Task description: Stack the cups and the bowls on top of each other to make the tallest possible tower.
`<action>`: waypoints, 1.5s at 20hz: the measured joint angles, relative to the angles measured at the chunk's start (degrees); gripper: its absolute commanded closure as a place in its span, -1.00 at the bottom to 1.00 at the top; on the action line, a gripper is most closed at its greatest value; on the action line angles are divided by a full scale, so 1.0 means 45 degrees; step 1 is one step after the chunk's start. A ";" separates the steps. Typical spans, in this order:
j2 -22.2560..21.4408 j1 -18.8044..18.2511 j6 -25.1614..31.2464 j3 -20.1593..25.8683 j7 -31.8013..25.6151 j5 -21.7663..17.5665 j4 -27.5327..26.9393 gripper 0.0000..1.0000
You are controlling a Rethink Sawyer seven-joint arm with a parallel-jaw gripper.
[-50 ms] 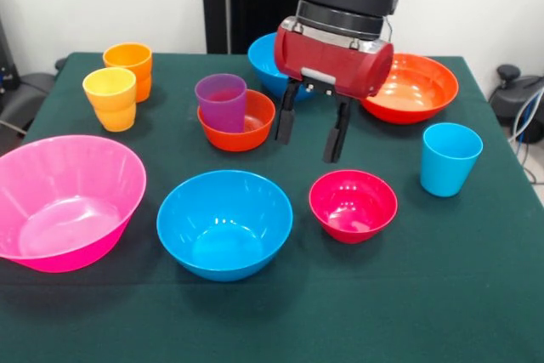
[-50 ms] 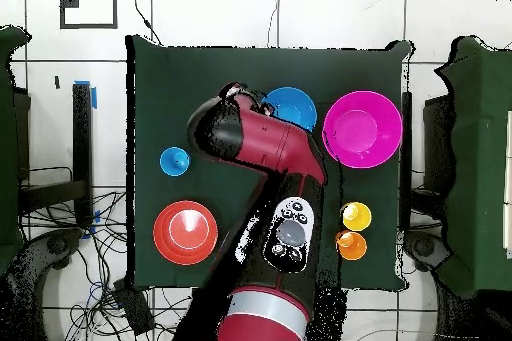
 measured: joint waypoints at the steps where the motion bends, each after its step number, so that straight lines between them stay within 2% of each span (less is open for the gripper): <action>1: 0.0022 0.0034 0.0052 -0.0029 0.0000 0.0001 -0.0083 -1.00; 12: 0.0072 0.0383 0.1133 -0.0412 0.0000 -0.0001 -0.0600 -1.00; 30: 0.0094 0.0782 0.1165 -0.0819 0.0000 -0.0004 -0.0740 -1.00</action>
